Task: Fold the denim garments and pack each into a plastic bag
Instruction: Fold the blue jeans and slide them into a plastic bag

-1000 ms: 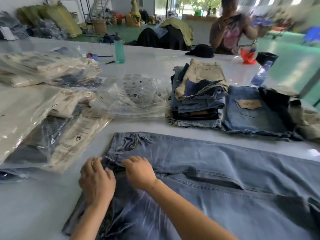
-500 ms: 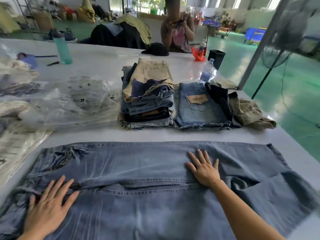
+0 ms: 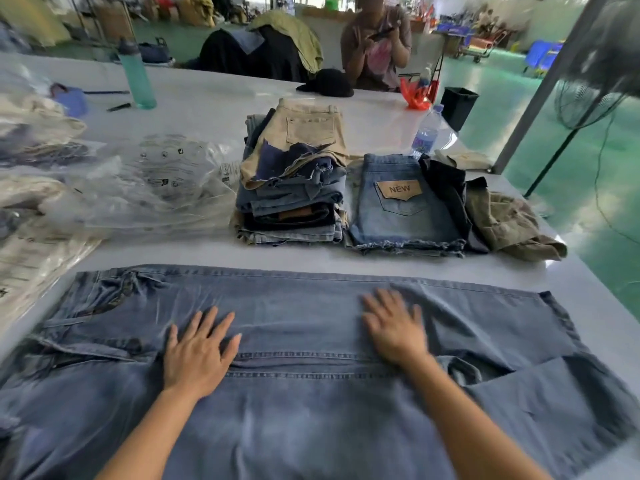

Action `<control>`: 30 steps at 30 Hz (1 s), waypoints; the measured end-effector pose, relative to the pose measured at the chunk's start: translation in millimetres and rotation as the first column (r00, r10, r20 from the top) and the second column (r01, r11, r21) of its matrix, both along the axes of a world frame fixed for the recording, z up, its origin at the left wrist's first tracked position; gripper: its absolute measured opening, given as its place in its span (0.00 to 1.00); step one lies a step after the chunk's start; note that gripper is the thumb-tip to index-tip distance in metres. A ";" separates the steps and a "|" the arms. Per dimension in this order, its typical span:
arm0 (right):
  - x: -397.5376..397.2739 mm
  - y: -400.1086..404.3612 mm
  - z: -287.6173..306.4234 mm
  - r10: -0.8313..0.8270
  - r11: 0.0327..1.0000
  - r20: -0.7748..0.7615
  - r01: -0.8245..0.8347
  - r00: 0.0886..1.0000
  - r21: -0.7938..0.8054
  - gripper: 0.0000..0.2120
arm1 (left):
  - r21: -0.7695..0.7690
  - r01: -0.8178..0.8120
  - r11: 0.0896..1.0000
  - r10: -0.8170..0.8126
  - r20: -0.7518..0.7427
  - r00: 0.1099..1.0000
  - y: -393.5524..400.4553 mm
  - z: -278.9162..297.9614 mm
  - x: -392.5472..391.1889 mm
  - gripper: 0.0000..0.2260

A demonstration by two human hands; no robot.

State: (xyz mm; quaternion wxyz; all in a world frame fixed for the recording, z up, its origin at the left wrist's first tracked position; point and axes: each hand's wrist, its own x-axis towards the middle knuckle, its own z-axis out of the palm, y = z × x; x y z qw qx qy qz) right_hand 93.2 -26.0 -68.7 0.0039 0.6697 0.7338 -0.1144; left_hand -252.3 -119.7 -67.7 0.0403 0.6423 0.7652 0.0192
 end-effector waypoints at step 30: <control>103.0 -186.7 30.1 -0.568 0.805 0.236 0.592 0.788 -0.037 0.28 | 0.012 0.499 0.867 -0.499 0.022 0.866 -32.2 -9.0 78.6 0.32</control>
